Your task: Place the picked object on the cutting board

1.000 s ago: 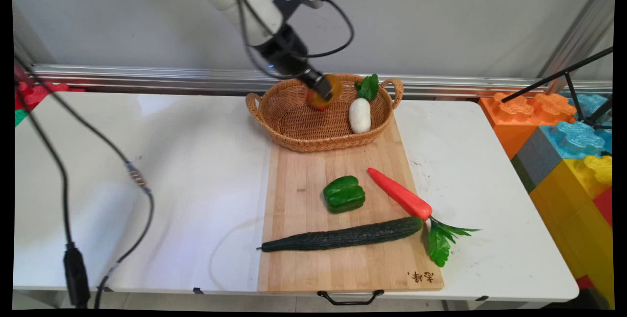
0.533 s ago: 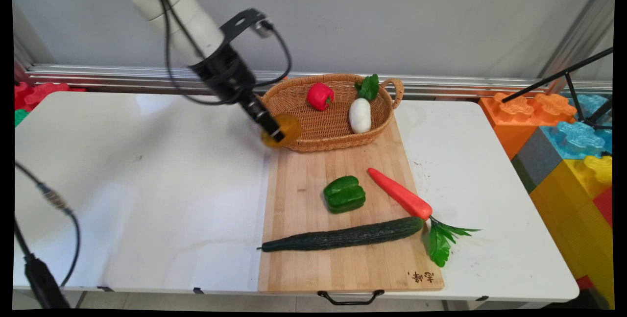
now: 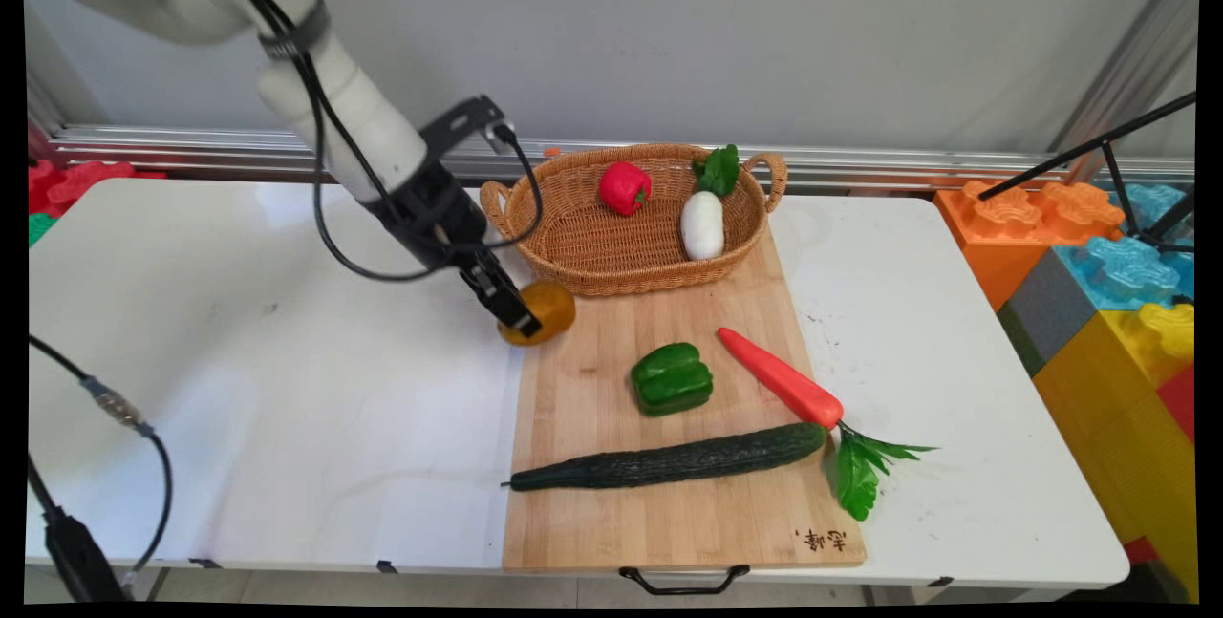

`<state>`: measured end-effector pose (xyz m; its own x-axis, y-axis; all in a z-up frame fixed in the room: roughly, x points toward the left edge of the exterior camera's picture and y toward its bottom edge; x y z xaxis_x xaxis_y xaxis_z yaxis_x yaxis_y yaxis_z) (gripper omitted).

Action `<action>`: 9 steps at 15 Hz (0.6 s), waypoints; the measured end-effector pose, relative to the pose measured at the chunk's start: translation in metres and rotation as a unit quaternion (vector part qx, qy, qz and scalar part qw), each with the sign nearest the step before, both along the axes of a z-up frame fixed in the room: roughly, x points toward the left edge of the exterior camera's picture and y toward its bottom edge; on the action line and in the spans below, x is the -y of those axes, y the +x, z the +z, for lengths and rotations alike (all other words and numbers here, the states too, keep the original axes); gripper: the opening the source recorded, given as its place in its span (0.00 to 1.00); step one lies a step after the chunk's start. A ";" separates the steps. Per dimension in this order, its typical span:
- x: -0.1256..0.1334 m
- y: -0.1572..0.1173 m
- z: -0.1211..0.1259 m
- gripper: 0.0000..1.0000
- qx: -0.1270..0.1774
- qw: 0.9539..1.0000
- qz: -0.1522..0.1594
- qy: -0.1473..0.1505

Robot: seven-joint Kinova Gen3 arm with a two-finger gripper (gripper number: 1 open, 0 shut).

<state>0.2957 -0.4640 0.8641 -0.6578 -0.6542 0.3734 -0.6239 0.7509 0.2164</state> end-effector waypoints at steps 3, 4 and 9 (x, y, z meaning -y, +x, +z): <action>-0.003 -0.012 -0.025 0.00 -0.008 1.000 -0.001 -0.001; -0.004 -0.015 -0.032 0.00 -0.009 1.000 -0.002 -0.002; -0.003 -0.024 -0.056 0.00 -0.010 1.000 -0.012 -0.021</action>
